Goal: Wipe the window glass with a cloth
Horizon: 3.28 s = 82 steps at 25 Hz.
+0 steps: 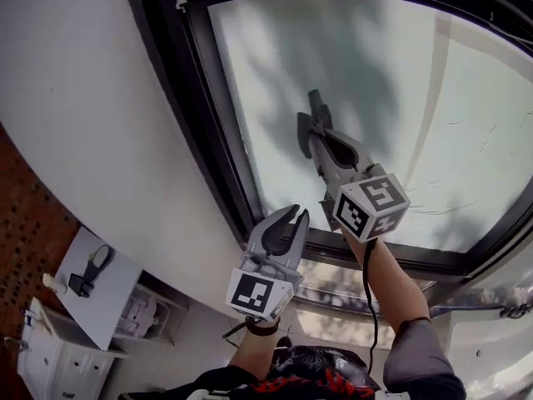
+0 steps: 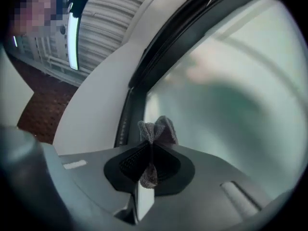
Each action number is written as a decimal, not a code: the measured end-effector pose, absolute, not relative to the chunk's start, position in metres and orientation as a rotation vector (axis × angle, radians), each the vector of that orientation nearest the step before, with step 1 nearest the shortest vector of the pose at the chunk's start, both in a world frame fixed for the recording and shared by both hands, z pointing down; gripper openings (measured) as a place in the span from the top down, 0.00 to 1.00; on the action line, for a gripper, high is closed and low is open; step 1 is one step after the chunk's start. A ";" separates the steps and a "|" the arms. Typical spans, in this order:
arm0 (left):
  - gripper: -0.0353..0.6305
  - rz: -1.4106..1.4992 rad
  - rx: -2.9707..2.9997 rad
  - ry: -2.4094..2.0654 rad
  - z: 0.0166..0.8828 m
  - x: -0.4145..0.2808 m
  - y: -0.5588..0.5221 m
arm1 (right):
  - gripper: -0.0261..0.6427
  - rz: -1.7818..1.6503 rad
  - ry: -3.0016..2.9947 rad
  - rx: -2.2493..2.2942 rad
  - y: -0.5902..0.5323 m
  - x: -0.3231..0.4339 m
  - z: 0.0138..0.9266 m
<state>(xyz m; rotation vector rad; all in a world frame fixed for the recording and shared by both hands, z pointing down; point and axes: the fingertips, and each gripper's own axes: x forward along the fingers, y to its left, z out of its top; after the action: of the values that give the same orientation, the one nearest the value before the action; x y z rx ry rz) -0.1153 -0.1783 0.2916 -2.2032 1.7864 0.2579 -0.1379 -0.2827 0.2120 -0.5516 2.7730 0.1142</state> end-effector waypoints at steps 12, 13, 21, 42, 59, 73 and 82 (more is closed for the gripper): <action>0.91 0.248 -2.102 1.979 0.307 -0.204 -0.142 | 0.92 0.168 2.985 -0.566 -0.292 -0.266 0.280; 0.91 0.250 -2.145 1.940 0.306 -0.194 -0.150 | 0.92 0.171 2.968 -0.625 -0.300 -0.243 0.278; 0.90 0.296 -2.459 1.559 0.303 -0.074 -0.215 | 0.92 0.154 2.715 -1.212 -0.368 0.007 0.264; 0.86 0.200 -2.623 1.442 0.328 0.022 -0.254 | 0.92 0.184 2.288 -1.821 -0.404 0.278 0.253; 0.86 0.123 -2.126 2.220 0.367 -0.223 -0.159 | 0.92 0.044 2.987 -0.494 -0.263 -0.296 0.315; 0.85 0.115 -2.559 1.710 0.362 -0.054 -0.246 | 0.92 0.237 2.719 -1.358 -0.372 0.033 0.323; 0.85 0.096 -2.647 1.522 0.353 0.015 -0.255 | 0.92 0.216 2.114 -2.187 -0.423 0.367 0.329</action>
<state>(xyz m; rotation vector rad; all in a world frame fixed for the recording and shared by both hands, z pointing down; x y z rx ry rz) 0.0149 -0.2550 0.3527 -2.6470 1.5217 0.0962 0.3670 -0.4226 0.3289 -2.1873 2.1135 0.2158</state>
